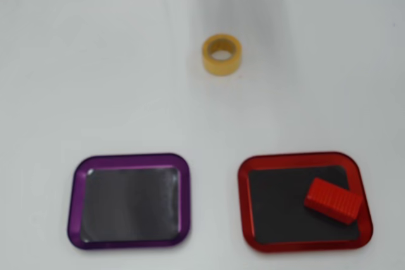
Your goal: Grasp a red block and put it in the left red dish.
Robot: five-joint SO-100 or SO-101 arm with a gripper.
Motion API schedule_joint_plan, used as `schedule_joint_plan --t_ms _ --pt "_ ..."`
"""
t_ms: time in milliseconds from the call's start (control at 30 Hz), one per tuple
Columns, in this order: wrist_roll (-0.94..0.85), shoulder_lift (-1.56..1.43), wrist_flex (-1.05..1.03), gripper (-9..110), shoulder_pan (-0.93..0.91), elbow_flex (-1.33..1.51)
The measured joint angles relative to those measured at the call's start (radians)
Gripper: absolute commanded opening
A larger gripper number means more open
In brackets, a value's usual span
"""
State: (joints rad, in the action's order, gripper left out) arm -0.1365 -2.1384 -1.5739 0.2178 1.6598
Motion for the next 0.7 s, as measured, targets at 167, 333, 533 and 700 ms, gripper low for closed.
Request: schedule_joint_plan --t_ms 167,333,533,700 --pt "0.04 -0.275 0.179 13 -0.071 0.305" --pt "0.043 -0.522 0.353 13 -0.183 0.629" --pt "0.048 -0.779 0.423 13 -0.23 0.95" --pt "0.052 -0.962 0.436 18 -0.247 1.163"
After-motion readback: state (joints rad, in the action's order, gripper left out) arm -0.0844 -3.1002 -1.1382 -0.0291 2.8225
